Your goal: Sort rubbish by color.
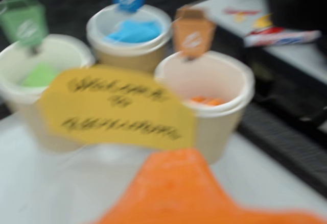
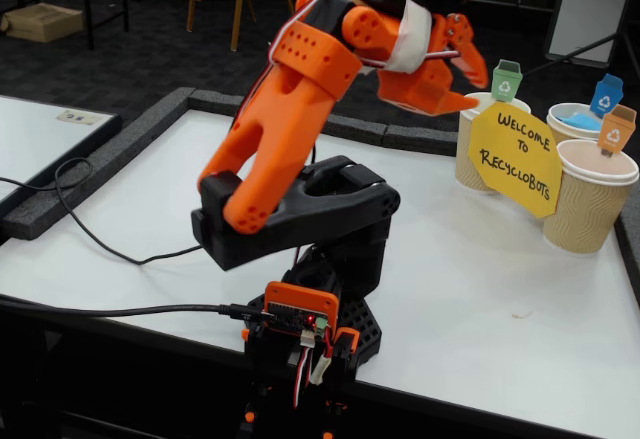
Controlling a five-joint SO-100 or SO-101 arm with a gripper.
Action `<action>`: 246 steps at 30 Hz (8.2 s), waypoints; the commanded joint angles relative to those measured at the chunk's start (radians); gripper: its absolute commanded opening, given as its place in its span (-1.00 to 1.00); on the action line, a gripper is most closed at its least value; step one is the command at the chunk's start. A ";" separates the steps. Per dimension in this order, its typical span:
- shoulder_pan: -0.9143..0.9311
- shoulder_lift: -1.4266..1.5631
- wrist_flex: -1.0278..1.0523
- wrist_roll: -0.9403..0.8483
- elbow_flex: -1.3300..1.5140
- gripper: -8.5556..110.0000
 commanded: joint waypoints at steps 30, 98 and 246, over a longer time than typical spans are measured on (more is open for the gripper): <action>-1.158 0.005 -0.026 -0.011 0.092 -0.85; -0.026 0.003 -0.060 -0.021 0.121 -0.85; -0.584 0.101 -0.247 -0.021 0.727 -0.85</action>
